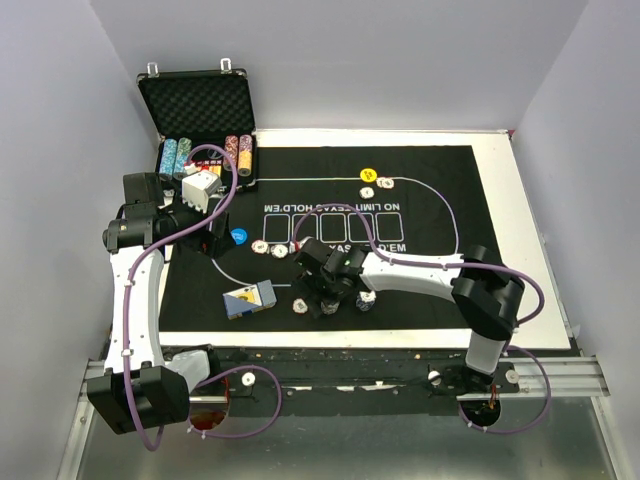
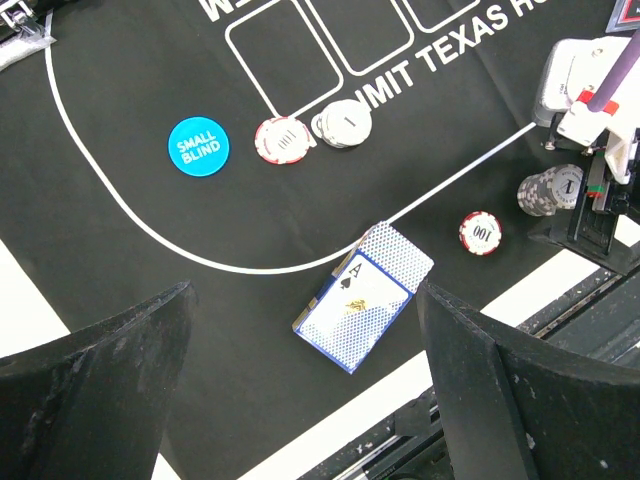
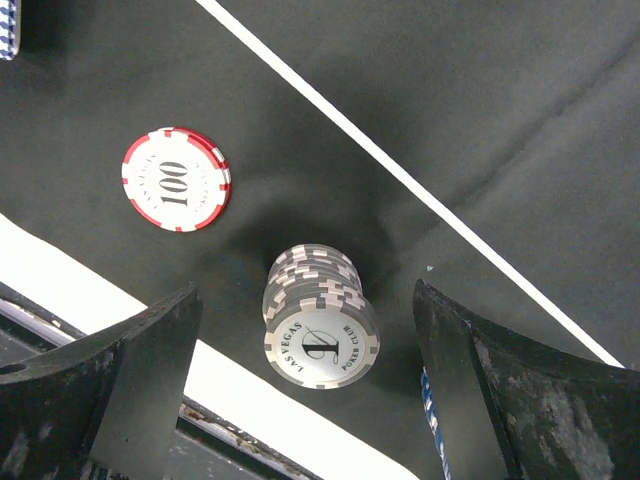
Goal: Distribute texas hold em gaming equipment
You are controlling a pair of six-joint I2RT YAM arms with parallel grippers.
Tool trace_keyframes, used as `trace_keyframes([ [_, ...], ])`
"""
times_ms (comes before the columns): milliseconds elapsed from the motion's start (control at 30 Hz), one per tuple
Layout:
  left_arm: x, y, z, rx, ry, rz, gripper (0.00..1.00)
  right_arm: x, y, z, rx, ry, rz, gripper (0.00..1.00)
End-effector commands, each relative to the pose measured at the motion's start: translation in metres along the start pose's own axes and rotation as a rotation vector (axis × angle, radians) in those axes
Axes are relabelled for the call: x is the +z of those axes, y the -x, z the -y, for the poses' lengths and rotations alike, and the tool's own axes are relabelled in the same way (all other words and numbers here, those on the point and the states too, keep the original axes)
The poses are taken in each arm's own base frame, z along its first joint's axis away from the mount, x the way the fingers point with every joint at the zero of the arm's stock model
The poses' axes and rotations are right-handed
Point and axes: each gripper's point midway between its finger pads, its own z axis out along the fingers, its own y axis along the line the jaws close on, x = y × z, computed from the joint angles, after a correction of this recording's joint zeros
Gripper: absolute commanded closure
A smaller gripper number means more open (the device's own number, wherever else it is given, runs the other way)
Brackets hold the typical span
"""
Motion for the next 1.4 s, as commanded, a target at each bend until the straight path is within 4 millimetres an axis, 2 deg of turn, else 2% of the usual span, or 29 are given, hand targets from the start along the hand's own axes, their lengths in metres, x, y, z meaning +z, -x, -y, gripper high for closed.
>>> trace_keyframes([
  [0,-0.006,0.003,0.0,0.006,0.009,0.01,0.01,0.01,-0.018,-0.001,0.001,-0.008,-0.056,0.08],
  [267,-0.006,0.004,0.0,0.005,0.009,0.008,0.01,0.013,-0.022,0.0,0.009,-0.013,-0.07,0.23],
  [667,-0.005,0.003,0.0,0.008,0.008,0.007,0.01,0.001,-0.014,0.002,0.017,-0.025,-0.045,0.48],
  [733,-0.006,0.003,0.0,0.009,0.012,0.009,0.01,0.0,-0.014,0.003,0.017,-0.027,-0.044,0.55],
  [800,-0.005,0.002,0.0,0.007,0.011,0.007,0.01,-0.001,-0.014,0.003,0.015,-0.027,-0.045,0.7],
  [833,-0.005,0.002,0.0,0.006,0.009,0.006,0.01,-0.002,-0.013,0.003,0.015,-0.028,-0.042,0.73],
  [967,-0.004,0.0,0.001,0.007,0.007,0.004,0.01,-0.011,-0.005,0.003,0.016,-0.029,-0.024,0.73],
  [1100,-0.005,0.0,0.001,0.008,0.009,0.006,0.01,-0.024,0.006,0.004,0.013,-0.037,0.008,0.79],
  [1367,-0.006,0.001,0.001,0.014,0.014,0.007,0.01,-0.049,0.041,0.015,0.025,-0.072,0.095,0.8],
])
